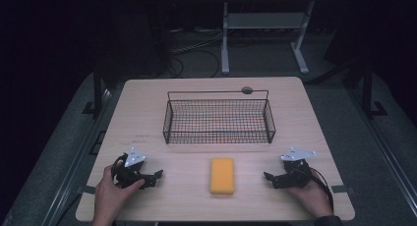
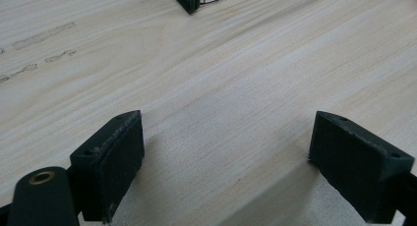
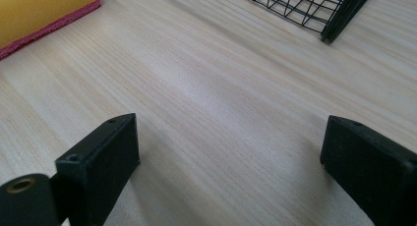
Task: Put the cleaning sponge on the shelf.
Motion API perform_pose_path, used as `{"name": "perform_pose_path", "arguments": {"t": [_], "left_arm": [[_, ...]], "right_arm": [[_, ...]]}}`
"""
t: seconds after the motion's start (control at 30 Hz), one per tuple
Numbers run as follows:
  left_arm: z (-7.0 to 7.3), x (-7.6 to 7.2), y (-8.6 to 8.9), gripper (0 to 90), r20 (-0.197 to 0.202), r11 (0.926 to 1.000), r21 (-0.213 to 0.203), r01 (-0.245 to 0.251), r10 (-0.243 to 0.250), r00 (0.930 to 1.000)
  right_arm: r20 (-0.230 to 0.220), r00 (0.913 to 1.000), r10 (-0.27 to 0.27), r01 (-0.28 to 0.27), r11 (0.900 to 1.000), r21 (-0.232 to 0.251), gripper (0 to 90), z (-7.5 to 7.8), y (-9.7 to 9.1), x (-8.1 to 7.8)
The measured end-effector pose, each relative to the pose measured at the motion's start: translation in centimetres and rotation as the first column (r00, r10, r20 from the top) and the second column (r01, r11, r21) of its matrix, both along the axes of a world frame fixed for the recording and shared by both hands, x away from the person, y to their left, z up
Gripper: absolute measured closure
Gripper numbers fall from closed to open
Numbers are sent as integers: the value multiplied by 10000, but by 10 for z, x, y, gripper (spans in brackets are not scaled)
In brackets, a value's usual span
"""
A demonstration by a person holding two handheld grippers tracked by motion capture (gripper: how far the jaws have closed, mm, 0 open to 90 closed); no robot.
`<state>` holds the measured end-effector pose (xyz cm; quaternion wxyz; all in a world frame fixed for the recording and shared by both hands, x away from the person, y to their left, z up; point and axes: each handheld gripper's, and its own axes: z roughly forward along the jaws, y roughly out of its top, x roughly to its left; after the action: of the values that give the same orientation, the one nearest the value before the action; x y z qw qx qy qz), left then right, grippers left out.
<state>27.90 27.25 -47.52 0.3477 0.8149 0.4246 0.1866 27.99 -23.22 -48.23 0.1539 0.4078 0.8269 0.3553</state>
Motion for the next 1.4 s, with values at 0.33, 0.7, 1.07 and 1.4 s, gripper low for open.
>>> {"name": "perform_pose_path", "arguments": {"t": [0.33, 0.7, 1.07, 1.4], "left_arm": [[0, 0, 0, 125, 6, 10000, -1, -10, 10, 10000], [0, 0, 0, 126, 6, 10000, -2, -12, 12, 10000], [0, 0, 0, 126, 11, 10000, 8, -6, 6, 10000], [0, 0, 0, 126, 1, 10000, 0, -2, 2, 10000]], "right_arm": [[-60, 10000, -25, 25, 10000, -63, 69, 1, 1, 1], [-289, 9995, -134, 124, 9993, -362, 142, 7, 2, 0], [-841, 9947, 594, -593, 9982, 44, 576, 28, 9, -4], [-1159, 9850, 1274, -1275, 9918, 73, 896, 44, 19, 2]]}}
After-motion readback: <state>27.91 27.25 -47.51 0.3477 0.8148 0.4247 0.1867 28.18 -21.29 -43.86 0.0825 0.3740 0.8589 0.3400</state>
